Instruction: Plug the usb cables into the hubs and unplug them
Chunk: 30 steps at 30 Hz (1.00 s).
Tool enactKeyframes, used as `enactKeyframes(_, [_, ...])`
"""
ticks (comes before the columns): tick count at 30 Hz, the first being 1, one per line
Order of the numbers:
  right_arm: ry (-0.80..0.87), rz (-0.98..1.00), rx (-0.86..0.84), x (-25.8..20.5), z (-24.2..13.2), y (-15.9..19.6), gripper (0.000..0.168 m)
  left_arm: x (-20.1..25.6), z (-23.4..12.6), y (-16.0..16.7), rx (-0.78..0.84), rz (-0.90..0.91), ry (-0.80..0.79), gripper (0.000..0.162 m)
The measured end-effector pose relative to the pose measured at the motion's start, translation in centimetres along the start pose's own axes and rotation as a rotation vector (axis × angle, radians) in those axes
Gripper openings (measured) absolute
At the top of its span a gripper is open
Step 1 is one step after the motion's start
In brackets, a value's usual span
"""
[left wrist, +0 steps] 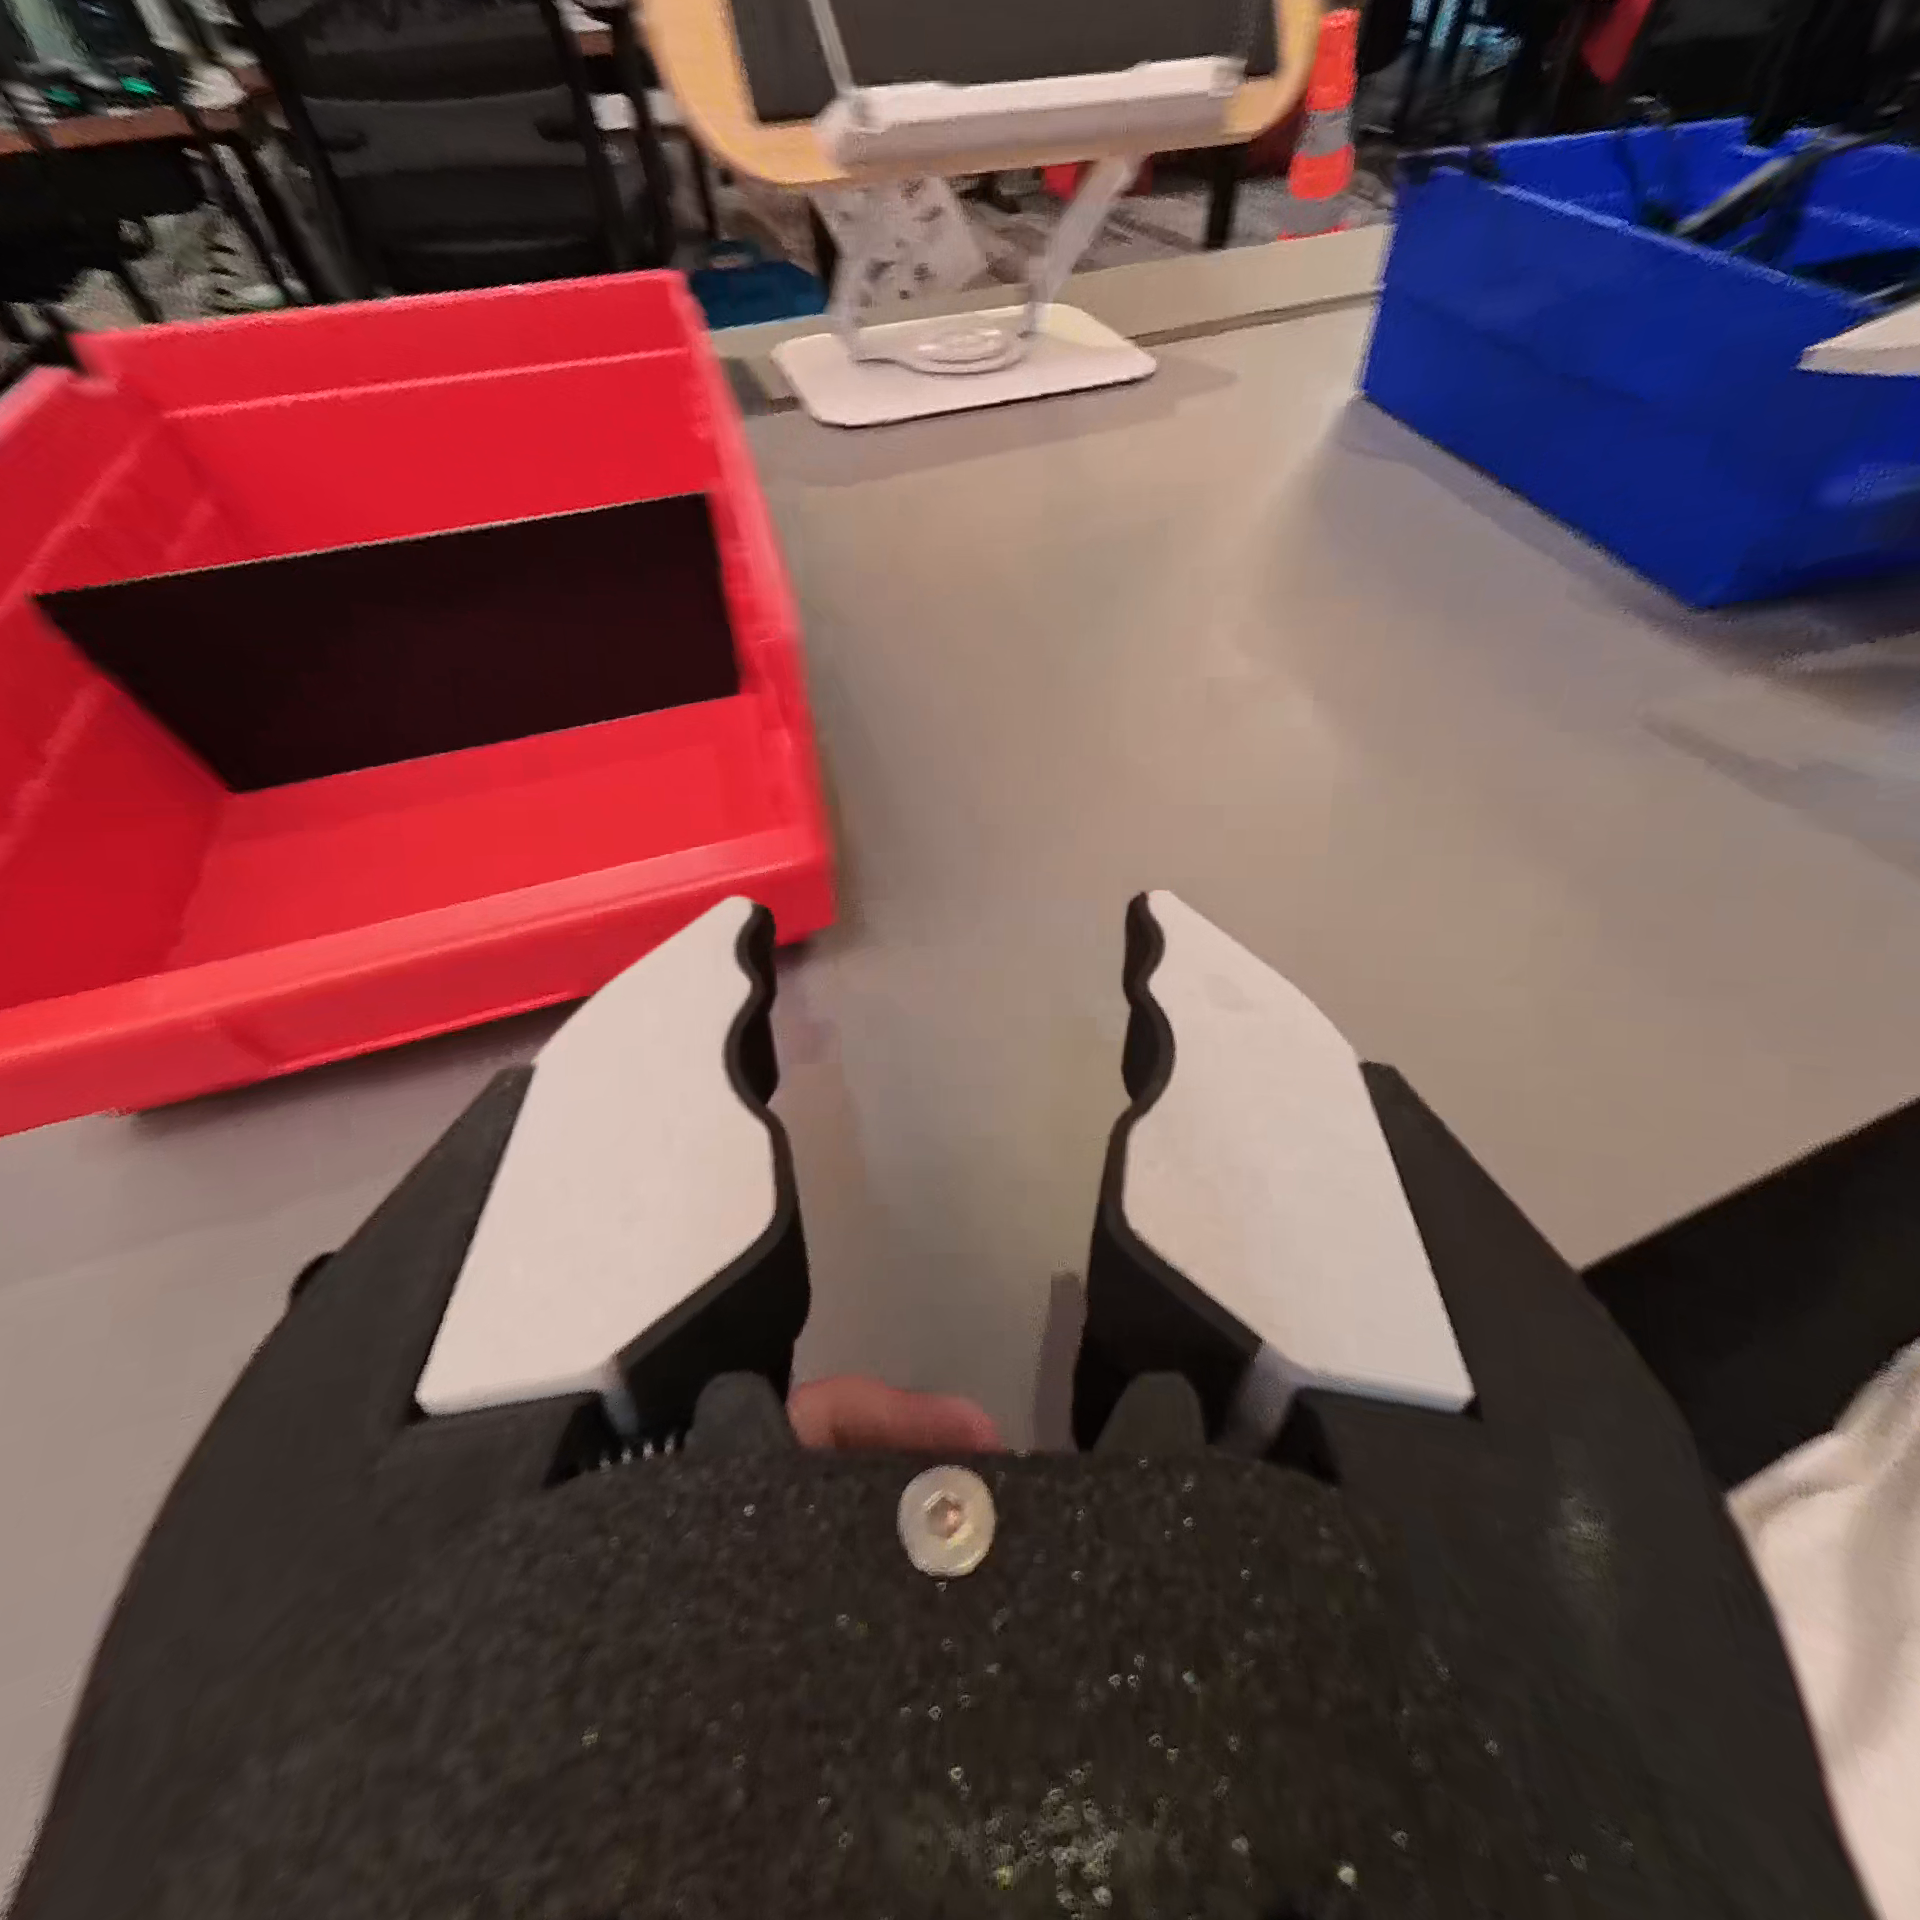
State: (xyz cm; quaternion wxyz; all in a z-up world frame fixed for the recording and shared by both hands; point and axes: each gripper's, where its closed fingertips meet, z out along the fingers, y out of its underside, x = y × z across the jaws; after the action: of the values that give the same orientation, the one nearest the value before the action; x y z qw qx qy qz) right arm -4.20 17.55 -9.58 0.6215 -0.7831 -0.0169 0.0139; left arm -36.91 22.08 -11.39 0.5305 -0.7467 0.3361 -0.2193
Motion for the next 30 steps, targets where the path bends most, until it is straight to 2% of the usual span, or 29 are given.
enactKeyframes(3, [0.069, -0.043, 0.095, 1.0, -2.0, -1.8, 0.045, 7.1, 2.5, -1.4, -0.007, 0.047, 0.127, 0.067])
enactKeyframes(5, [0.18, -0.04, 0.171, 3.7, -4.2, -3.2, 0.046, 12.3, 4.8, -3.0, 0.008, 0.111, 0.182, 0.067])
enactKeyframes(7, [0.314, 0.002, 0.227, 7.6, -6.9, -3.8, 0.045, 16.3, 7.6, -4.7, 0.016, 0.149, 0.153, 0.057])
enactKeyframes(8, [0.382, 0.031, 0.234, 9.7, -8.3, -3.6, 0.043, 17.8, 9.2, -5.5, 0.004, 0.141, 0.117, 0.045])
enactKeyframes(9, [0.448, 0.051, 0.235, 11.7, -9.7, -3.2, 0.04, 19.5, 10.8, -6.3, -0.011, 0.117, 0.117, 0.043])
enactKeyframes(10, [0.5, 0.06, 0.239, 13.4, -10.9, -2.8, 0.039, 21.4, 12.3, -7.3, -0.014, 0.083, 0.136, 0.051])
enactKeyframes(12, [0.563, 0.095, 0.206, 16.3, -12.3, -1.2, 0.037, 23.7, 15.3, -8.7, -0.017, 0.045, 0.126, 0.054])
enactKeyframes(14, [0.531, 0.186, 0.102, 17.5, -11.8, 1.5, 0.04, 25.1, 18.2, -8.6, -0.053, 0.041, 0.105, 0.056])
enactKeyframes(16, [0.499, 0.275, -0.027, 17.6, -10.3, 4.5, 0.033, 26.0, 20.3, -7.8, -0.096, 0.02, 0.112, 0.056])
enactKeyframes(19, [0.539, 0.321, -0.109, 17.8, -8.9, 6.4, 0.005, 25.8, 21.9, -7.2, -0.065, 0.014, 0.097, 0.038])
enactKeyframes(23, [0.591, 0.22, -0.09, 16.5, -8.3, 5.1, 0.002, 24.5, 22.2, -7.4, -0.031, 0.032, 0.08, 0.006])
enactKeyframes(26, [0.558, 0.209, -0.071, 13.8, -7.6, 4.4, 0.002, 22.3, 20.4, -7.5, -0.002, -0.001, 0.054, 0.005])
enactKeyframes(30, [0.465, 0.151, -0.052, 8.3, -4.6, 3.0, 0.002, 17.3, 16.6, -6.7, 0.03, -0.012, -0.044, 0.005])
